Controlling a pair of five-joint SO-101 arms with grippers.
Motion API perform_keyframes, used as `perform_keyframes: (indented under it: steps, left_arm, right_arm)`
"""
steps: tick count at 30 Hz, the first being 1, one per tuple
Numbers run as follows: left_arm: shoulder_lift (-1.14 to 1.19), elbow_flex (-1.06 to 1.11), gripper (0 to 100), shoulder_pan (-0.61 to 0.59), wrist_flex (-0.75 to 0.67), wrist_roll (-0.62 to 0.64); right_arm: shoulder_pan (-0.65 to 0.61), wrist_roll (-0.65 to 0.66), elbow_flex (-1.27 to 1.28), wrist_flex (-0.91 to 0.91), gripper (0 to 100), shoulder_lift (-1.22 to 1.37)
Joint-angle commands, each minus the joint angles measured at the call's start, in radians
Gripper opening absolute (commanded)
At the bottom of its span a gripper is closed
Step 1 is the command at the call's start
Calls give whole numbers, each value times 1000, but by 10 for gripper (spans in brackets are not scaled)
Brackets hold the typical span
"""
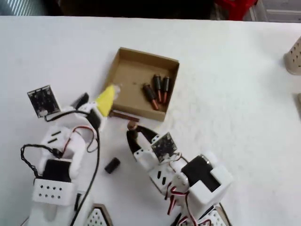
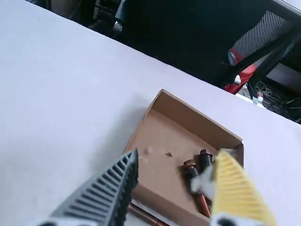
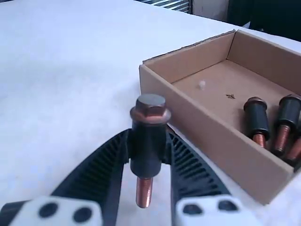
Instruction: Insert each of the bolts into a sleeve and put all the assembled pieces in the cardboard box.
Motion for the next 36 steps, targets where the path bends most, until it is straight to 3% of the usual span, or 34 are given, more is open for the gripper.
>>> perform_keyframes:
  steps: [1, 4, 8, 17, 23, 32, 36]
  left_arm:
    - [1, -52, 68, -45, 5, 11]
    - [1, -49, 18, -102, 63, 11]
    - [2, -28, 22, -133, 212, -3]
    - [-2, 132, 21, -131, 350, -206]
    - [-2, 212, 21, -125, 373, -443]
    - [-4, 244, 21, -96, 379, -574]
    - [-4, 269, 21, -54, 359, -575]
  right_arm:
    - [2, -5, -6, -4, 16, -5]
    - [-4, -3, 18, -4, 16, -13]
    - [-4, -3, 23, -7, 16, -15]
    - [42, -3, 49, 27, 16, -125]
    - [90, -3, 49, 257, 16, -303]
    - [217, -2, 40, 608, 16, -645]
    - [240, 0, 34, 931, 18, -898]
